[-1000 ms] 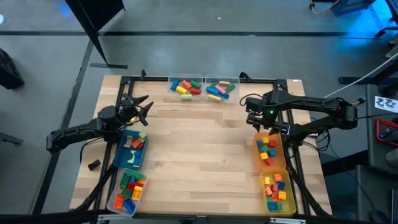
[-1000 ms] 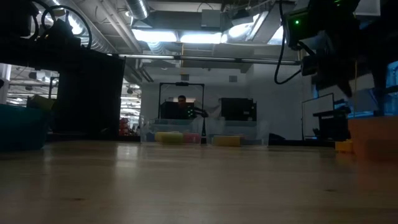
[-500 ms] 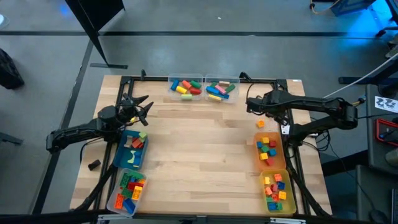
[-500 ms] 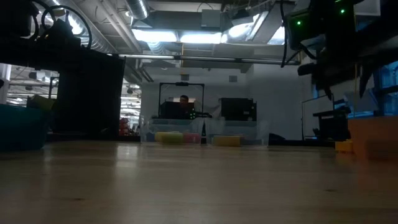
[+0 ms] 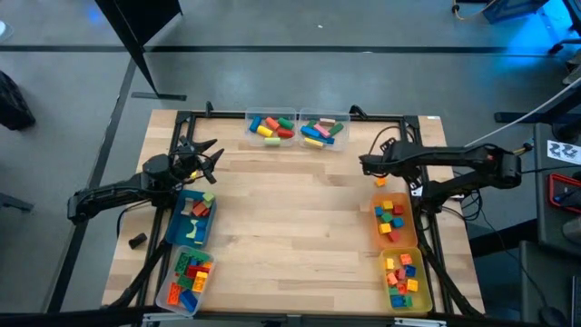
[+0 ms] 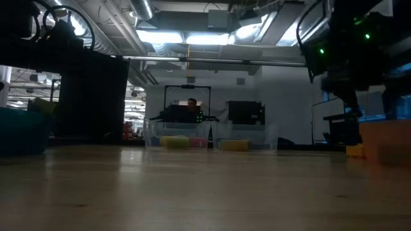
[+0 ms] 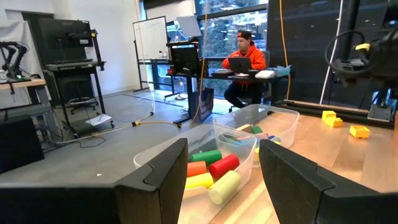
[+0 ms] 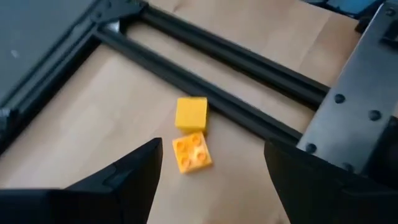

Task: Sort blocks by size
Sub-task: Put the yellow block into the orange bin

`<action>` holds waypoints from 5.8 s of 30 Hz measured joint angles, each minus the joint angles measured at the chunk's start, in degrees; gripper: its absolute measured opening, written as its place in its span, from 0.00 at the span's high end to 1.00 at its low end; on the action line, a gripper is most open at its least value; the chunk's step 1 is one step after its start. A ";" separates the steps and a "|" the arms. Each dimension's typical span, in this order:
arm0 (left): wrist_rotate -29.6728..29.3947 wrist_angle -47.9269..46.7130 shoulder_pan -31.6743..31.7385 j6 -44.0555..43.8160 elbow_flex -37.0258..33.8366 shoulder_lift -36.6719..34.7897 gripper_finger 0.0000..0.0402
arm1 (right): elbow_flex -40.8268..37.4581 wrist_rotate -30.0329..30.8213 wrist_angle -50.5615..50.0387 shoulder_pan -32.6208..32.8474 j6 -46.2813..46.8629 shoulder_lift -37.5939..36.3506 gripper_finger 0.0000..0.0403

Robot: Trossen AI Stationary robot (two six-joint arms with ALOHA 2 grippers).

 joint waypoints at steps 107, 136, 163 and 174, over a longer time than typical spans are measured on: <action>0.00 0.02 0.00 0.00 0.02 0.02 0.54 | -7.63 -17.86 26.43 -35.10 -36.41 1.60 0.67; 0.00 0.00 0.00 0.00 0.02 -0.01 0.54 | -7.59 -17.88 26.21 -35.08 -36.46 1.57 0.62; 0.00 0.02 -0.01 0.00 0.02 0.02 0.54 | -7.72 -16.76 28.43 -35.11 -36.43 7.23 0.37; 0.00 0.01 -0.01 0.00 0.00 0.02 0.54 | -7.69 -15.78 28.70 -35.10 -36.43 7.26 0.37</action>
